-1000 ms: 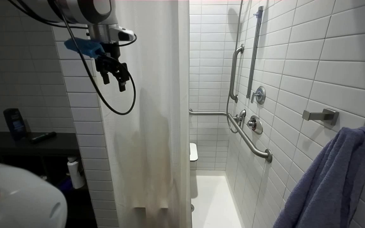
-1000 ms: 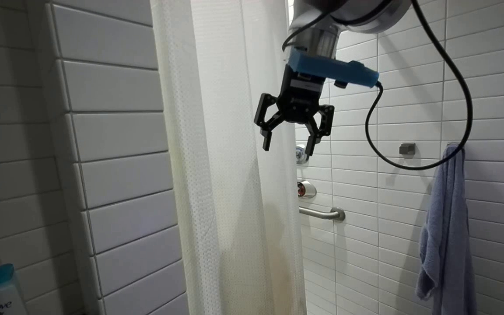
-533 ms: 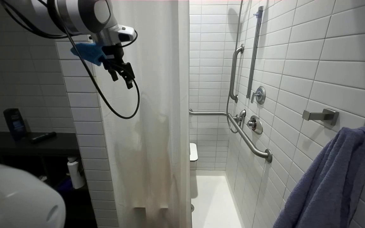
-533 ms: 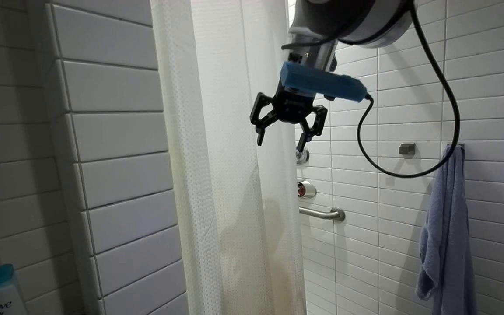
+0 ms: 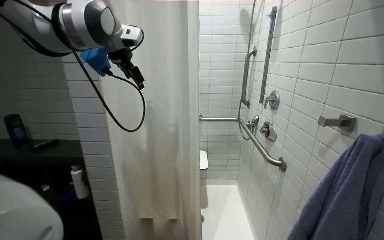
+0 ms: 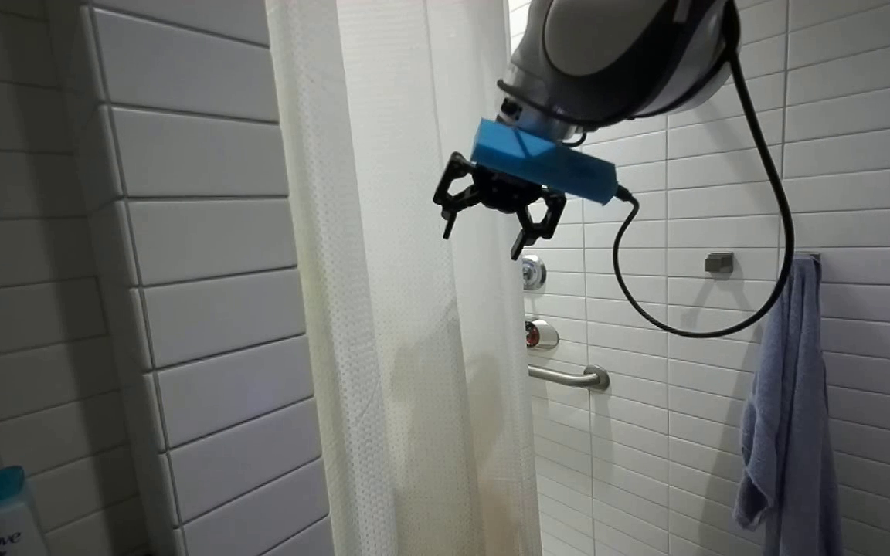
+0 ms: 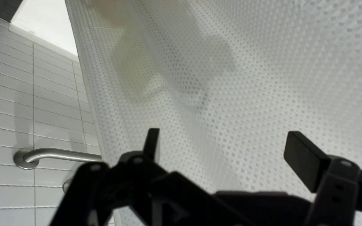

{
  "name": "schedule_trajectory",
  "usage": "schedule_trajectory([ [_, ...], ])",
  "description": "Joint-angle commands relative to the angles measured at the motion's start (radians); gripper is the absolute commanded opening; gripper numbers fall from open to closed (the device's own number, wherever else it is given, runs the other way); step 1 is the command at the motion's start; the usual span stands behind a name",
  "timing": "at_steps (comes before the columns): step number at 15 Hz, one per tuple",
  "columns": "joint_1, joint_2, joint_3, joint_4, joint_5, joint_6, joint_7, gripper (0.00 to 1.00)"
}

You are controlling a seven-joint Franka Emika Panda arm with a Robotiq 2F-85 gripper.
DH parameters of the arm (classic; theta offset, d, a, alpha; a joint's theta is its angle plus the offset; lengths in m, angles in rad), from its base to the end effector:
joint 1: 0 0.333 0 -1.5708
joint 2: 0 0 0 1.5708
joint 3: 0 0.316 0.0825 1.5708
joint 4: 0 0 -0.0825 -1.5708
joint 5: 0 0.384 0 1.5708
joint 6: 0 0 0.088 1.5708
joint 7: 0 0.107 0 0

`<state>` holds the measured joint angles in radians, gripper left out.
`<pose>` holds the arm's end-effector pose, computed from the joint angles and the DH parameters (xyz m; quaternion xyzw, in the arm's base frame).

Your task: Move the shower curtain to the left

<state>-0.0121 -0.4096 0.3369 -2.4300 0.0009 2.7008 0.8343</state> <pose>0.4430 0.1629 0.5239 -0.9160 0.2295 -0.3060 0.1211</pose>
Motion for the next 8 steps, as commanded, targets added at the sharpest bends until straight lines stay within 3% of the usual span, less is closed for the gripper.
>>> schedule_trajectory([
  [1, -0.08, -0.005, 0.07, -0.016, -0.06, 0.073, 0.185, 1.0],
  [8, -0.186, -0.012, 0.164, -0.003, -0.187, 0.041, 0.554, 1.0],
])
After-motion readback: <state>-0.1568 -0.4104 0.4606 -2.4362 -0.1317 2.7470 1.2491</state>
